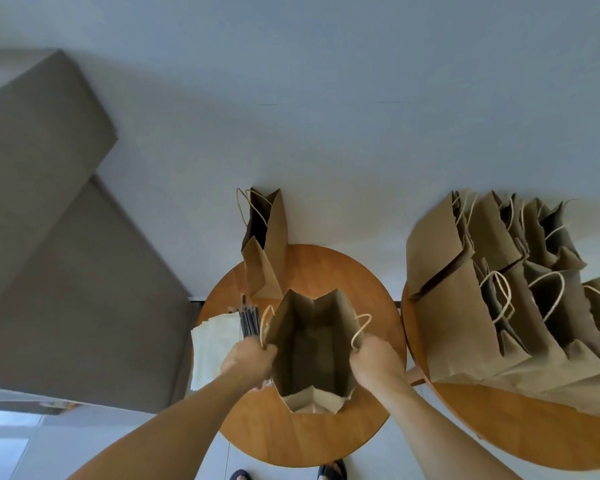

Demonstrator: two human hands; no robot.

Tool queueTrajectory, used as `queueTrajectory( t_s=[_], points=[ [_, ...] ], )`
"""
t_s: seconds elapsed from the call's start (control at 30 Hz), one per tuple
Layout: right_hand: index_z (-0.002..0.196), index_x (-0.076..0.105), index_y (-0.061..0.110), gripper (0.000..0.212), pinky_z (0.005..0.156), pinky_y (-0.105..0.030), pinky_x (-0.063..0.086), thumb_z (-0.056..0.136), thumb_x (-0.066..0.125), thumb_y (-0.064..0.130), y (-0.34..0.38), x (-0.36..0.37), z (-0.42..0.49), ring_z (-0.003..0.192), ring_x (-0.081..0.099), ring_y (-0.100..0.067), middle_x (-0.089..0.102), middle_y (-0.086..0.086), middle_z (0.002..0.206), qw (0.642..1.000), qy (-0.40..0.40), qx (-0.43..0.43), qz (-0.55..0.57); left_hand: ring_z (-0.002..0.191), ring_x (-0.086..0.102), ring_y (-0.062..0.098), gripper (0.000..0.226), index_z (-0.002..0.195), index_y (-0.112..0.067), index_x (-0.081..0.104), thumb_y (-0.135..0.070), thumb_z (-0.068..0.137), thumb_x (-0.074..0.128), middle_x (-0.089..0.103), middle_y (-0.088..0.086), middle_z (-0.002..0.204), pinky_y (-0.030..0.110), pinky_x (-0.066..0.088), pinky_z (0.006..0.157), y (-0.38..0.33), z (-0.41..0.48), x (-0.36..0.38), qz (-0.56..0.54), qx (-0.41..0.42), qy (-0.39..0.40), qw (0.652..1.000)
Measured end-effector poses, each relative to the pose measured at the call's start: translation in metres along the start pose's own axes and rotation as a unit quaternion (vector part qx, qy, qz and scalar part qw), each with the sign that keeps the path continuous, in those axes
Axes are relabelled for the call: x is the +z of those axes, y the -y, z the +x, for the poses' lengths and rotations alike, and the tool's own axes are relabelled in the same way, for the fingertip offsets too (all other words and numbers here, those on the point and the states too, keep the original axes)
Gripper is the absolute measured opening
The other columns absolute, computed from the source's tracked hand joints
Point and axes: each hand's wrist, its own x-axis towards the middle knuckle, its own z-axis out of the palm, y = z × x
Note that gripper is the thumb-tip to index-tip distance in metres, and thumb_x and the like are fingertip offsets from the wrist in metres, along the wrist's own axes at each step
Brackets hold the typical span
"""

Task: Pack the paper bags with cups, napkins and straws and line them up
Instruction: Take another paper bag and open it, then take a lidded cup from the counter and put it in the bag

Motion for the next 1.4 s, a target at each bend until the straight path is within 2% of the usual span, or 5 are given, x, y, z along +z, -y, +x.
queueTrajectory(
  t_s=[0.17, 0.33, 0.53, 1.0, 1.4],
  points=[
    [0.108, 0.057, 0.023, 0.025, 0.078, -0.026, 0.059, 0.097, 0.053, 0.046, 0.014, 0.007, -0.004, 0.081, 0.068, -0.01, 0.065, 0.009, 0.09, 0.997, 0.062, -0.048, 0.019, 0.062, 0.072, 0.015, 0.03, 0.098, -0.023, 0.059, -0.053, 0.092, 0.056, 0.07, 0.0, 0.081, 0.018, 0.053, 0.052, -0.005, 0.006, 0.009, -0.022, 0.032, 0.069, 0.997],
    [0.141, 0.04, 0.026, 0.07, 0.085, -0.024, 0.051, 0.085, 0.059, 0.064, 0.015, -0.004, -0.003, 0.115, 0.061, -0.017, 0.058, 0.007, 0.13, 0.992, 0.107, -0.055, 0.02, 0.111, 0.062, 0.019, 0.069, 0.135, -0.028, 0.042, -0.06, 0.08, 0.066, 0.058, -0.003, 0.129, 0.036, 0.055, 0.095, -0.006, 0.01, -0.007, -0.012, 0.081, 0.116, 0.99],
    [0.156, 0.012, 0.027, 0.093, 0.113, -0.038, 0.035, 0.083, 0.067, 0.042, 0.029, -0.04, -0.008, 0.146, 0.028, -0.027, 0.023, 0.001, 0.162, 0.976, 0.182, -0.094, 0.068, 0.099, 0.06, 0.02, 0.053, 0.117, -0.029, 0.051, -0.042, 0.071, 0.073, 0.055, -0.005, 0.107, 0.022, 0.049, 0.074, -0.026, 0.009, -0.037, 0.041, 0.177, 0.176, 0.967],
    [0.155, 0.021, 0.018, 0.068, 0.116, -0.041, 0.027, 0.097, 0.052, 0.034, 0.182, -0.129, -0.004, 0.147, 0.025, -0.025, 0.023, -0.003, 0.161, 0.945, 0.023, -0.317, -0.078, 0.139, 0.036, 0.029, 0.073, 0.152, -0.024, 0.028, -0.043, 0.089, 0.06, 0.036, 0.004, 0.154, 0.046, 0.039, 0.108, -0.073, -0.04, -0.195, 0.228, 0.16, -0.186, 0.942],
    [0.154, 0.025, 0.013, 0.068, 0.115, -0.04, 0.029, 0.096, 0.05, 0.039, 0.394, -0.159, -0.047, 0.144, 0.029, -0.027, 0.028, -0.008, 0.157, 0.872, -0.036, -0.465, -0.151, 0.133, 0.038, 0.029, 0.063, 0.143, -0.021, 0.04, -0.035, 0.083, 0.058, 0.043, 0.006, 0.144, 0.042, 0.04, 0.099, 0.002, -0.108, -0.406, 0.188, 0.099, -0.341, 0.916]
  ],
)
